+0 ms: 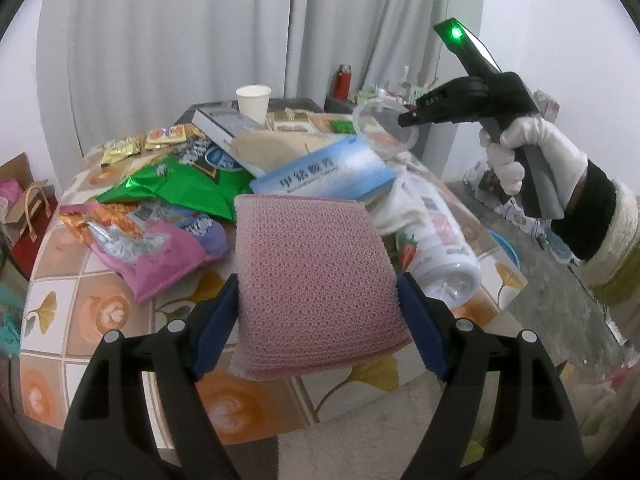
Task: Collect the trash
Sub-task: 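Grasp the pink mesh sponge with the left tool while the right tool grasps the clear plastic bowl, then carry the sponge in the left tool while the right tool carries the bowl to the wastebasket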
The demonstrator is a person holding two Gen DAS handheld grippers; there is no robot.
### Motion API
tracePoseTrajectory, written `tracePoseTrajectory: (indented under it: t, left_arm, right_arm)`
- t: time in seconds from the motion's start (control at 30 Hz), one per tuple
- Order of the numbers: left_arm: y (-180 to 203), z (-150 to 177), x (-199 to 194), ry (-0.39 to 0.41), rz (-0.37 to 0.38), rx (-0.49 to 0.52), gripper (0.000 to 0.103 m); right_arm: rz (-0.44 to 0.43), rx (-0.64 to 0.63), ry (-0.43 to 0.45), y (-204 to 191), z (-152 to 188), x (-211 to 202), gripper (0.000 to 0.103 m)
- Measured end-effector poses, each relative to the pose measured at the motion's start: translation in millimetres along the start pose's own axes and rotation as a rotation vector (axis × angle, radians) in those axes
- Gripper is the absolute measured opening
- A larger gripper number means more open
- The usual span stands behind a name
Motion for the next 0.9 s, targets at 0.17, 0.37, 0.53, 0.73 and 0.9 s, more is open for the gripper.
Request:
tracePoseTrajectory:
  t: [0.17, 0.37, 0.53, 0.73, 0.9]
  left_arm:
    - [6.0, -8.6, -13.2, 0.040, 0.016, -0.021, 0.074]
    - [15.0, -24.7, -31.7, 0.094, 0.035, -0.021, 0.074]
    - [37.8, -40.5, -42.1, 0.121, 0.079, -0.003, 0.074]
    - [90.6, -70.1, -34.1, 0.111, 0.204, 0.030, 0.074]
    - [156.3, -101.4, -8.2, 0.033, 0.355, 0.073, 0.074]
  right_arm:
    - [-0.051, 0.055, 0.054, 10.5, -5.9, -23.6, 0.006]
    - [-0.115, 0.115, 0.115, 26.4, -0.8, -62.6, 0.006]
    - [-0.111, 0.167, 0.157, 55.8, 15.9, -101.1, 0.006]
    - [-0.013, 0.256, 0.207, 122.8, 52.6, -157.2, 0.006]
    - [0.107, 0.388, 0.220, 199.4, 106.1, -196.5, 0.006]
Point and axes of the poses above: each gripper's, at about its wrist camera, not at the fingertips, and x roughly the way its jaws point, y to its right, z to its underside, the point moved 8 cm from there along x, roughly the way its jaws point, and after that the axes turned 7 degrees about -x, right-handed, at the moved point
